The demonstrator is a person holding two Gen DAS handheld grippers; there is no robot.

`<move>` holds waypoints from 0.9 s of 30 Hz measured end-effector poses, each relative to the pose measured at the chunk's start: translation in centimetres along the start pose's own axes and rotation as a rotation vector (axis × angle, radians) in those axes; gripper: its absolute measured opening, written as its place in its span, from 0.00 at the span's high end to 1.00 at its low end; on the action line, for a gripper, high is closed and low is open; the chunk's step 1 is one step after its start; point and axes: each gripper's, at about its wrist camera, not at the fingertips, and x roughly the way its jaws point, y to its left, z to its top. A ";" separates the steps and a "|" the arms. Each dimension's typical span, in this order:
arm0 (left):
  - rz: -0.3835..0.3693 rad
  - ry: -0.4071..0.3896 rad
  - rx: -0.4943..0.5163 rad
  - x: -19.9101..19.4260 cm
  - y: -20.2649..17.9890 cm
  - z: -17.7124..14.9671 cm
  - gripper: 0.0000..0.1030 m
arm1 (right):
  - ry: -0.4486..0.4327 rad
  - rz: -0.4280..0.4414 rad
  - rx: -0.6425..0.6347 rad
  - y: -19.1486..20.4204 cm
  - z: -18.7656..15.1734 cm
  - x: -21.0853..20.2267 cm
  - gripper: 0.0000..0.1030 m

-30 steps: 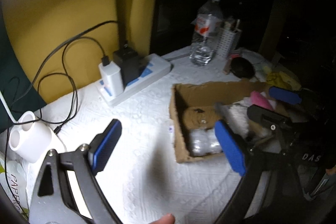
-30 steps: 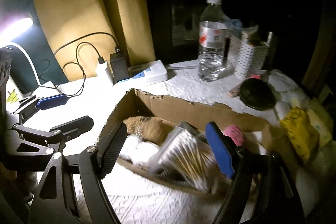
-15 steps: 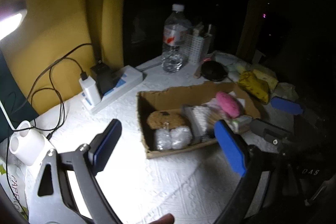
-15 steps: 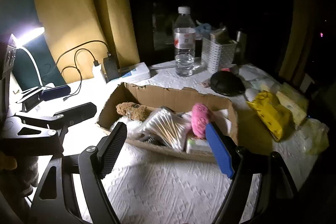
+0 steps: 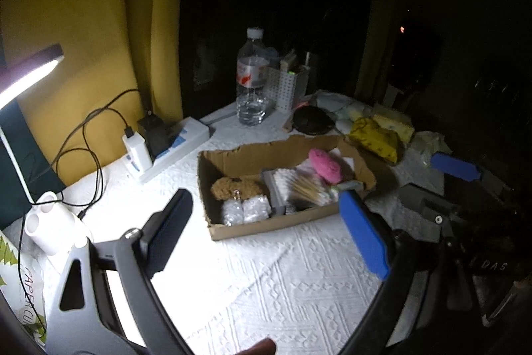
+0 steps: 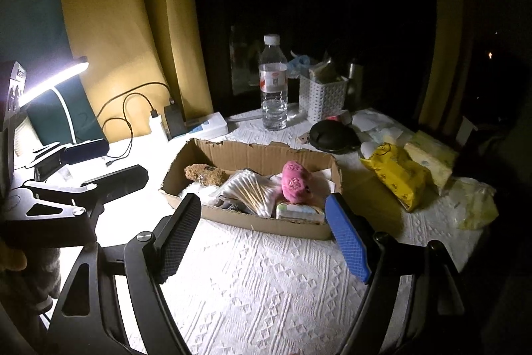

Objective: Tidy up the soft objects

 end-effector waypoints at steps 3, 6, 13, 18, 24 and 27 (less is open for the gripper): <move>-0.004 -0.014 0.005 -0.9 -0.3 -0.1 0.11 | -0.011 -0.009 -0.004 0.2 -0.1 -1.2 0.22; -0.010 -0.021 0.007 -1.6 -0.4 -0.3 0.11 | -0.019 -0.015 -0.009 0.4 -0.1 -1.9 0.22; -0.017 -0.048 0.041 -3.5 -1.1 -0.2 0.11 | -0.046 -0.030 -0.012 1.1 0.0 -4.1 0.22; -0.007 -0.077 0.040 -5.3 -1.0 0.1 0.11 | -0.062 -0.042 -0.012 1.7 0.1 -5.6 0.22; -0.008 -0.096 0.056 -7.2 -1.1 0.3 0.11 | -0.077 -0.058 -0.017 2.7 0.4 -7.3 0.22; -0.015 -0.107 0.067 -8.2 -1.3 0.3 0.11 | -0.086 -0.070 -0.018 3.2 0.5 -8.1 0.22</move>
